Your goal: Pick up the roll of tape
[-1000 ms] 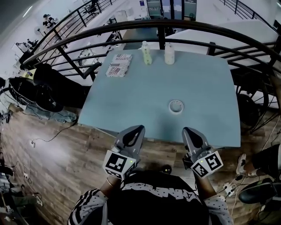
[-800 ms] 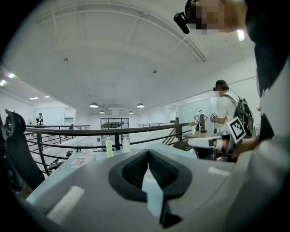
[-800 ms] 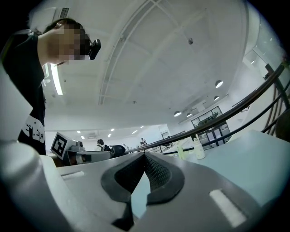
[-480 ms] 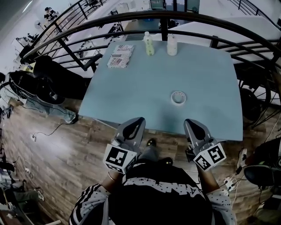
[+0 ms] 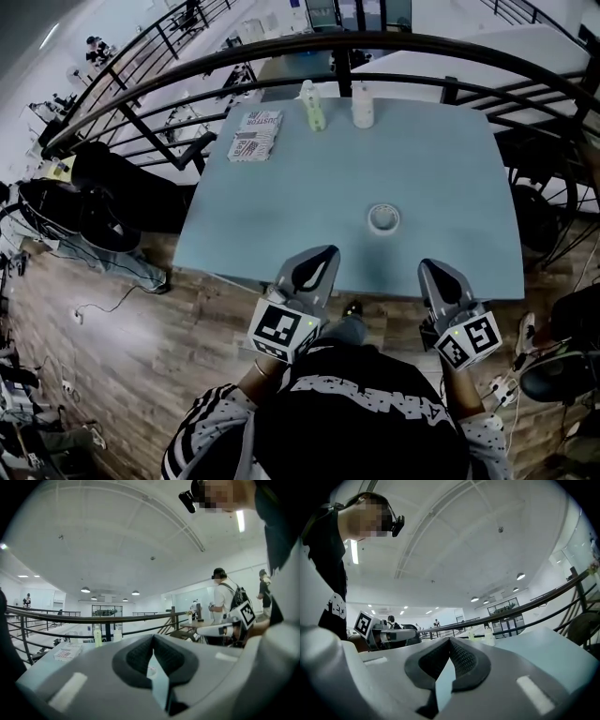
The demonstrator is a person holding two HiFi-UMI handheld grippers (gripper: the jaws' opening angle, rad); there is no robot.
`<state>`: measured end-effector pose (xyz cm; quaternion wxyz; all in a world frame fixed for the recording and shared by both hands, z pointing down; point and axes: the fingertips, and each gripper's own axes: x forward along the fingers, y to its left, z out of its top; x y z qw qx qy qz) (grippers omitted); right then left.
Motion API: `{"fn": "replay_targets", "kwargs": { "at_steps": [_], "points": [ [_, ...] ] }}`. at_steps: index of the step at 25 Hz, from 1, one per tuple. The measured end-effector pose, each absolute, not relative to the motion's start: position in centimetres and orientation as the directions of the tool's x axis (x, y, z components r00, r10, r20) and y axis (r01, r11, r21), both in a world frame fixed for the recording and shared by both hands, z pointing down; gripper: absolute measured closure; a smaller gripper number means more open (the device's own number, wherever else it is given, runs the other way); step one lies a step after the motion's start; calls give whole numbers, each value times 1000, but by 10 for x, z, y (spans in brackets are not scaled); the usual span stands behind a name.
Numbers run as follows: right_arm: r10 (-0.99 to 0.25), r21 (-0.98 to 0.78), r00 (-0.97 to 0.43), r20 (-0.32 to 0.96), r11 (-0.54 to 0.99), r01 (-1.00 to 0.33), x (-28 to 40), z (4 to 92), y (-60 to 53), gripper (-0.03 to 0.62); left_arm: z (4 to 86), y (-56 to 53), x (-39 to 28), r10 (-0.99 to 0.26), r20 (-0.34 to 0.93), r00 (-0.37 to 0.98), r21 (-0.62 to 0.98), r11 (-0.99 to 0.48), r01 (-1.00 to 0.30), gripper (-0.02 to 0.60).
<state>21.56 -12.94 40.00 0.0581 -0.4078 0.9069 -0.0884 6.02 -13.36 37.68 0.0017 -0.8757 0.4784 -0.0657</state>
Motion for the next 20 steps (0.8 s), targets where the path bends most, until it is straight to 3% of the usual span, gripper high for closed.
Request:
{"fn": "replay_targets", "kwargs": {
  "at_steps": [20],
  "points": [
    [-746,-138,-663,70,651,-747,193,410,-216,590,391,-222,46,-813,125,568,-20,-575,-818,581]
  ]
}}
